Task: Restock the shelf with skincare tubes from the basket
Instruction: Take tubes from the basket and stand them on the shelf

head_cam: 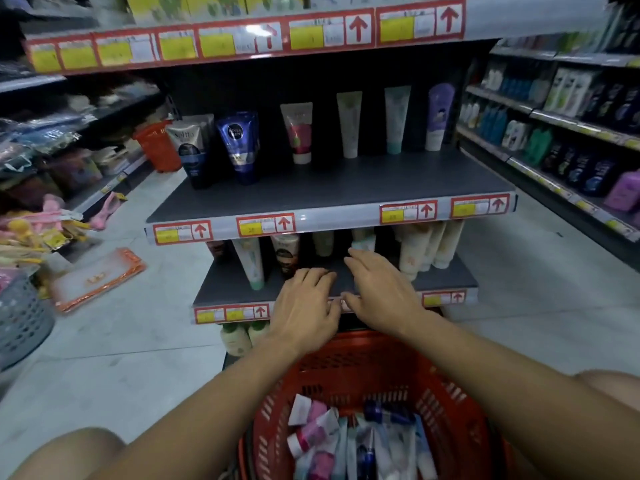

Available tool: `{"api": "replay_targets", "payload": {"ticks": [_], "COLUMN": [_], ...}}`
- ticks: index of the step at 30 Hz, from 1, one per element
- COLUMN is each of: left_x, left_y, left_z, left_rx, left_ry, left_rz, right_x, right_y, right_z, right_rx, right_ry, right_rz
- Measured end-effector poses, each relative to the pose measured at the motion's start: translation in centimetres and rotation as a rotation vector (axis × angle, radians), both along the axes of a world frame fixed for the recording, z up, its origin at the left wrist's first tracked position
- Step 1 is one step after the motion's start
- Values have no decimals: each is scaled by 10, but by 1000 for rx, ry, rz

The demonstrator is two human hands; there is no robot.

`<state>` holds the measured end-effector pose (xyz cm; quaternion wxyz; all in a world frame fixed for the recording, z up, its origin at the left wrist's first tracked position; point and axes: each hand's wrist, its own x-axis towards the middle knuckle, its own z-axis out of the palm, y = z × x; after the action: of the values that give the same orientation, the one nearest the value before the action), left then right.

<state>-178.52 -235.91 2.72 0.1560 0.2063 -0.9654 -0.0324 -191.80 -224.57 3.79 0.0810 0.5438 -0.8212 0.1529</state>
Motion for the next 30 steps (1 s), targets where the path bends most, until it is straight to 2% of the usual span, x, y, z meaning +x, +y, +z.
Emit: {"api": "replay_targets", "payload": {"ticks": [7, 17, 25, 30], "left_x": [2, 9, 15, 14], "left_y": [1, 4, 18, 31], "left_z": [-53, -147, -228, -276], "left_rx": [103, 254, 492, 652], "left_ry": [-82, -314, -463, -539], "left_rz": [43, 47, 103, 151], "right_x": [-2, -4, -8, -12], "right_y": [16, 30, 48, 60], "right_z": [-64, -162, -242, -292], "right_rx": [126, 491, 700, 762], "right_ry": [-93, -262, -413, -458], "right_rz": [-41, -17, -57, -52]}}
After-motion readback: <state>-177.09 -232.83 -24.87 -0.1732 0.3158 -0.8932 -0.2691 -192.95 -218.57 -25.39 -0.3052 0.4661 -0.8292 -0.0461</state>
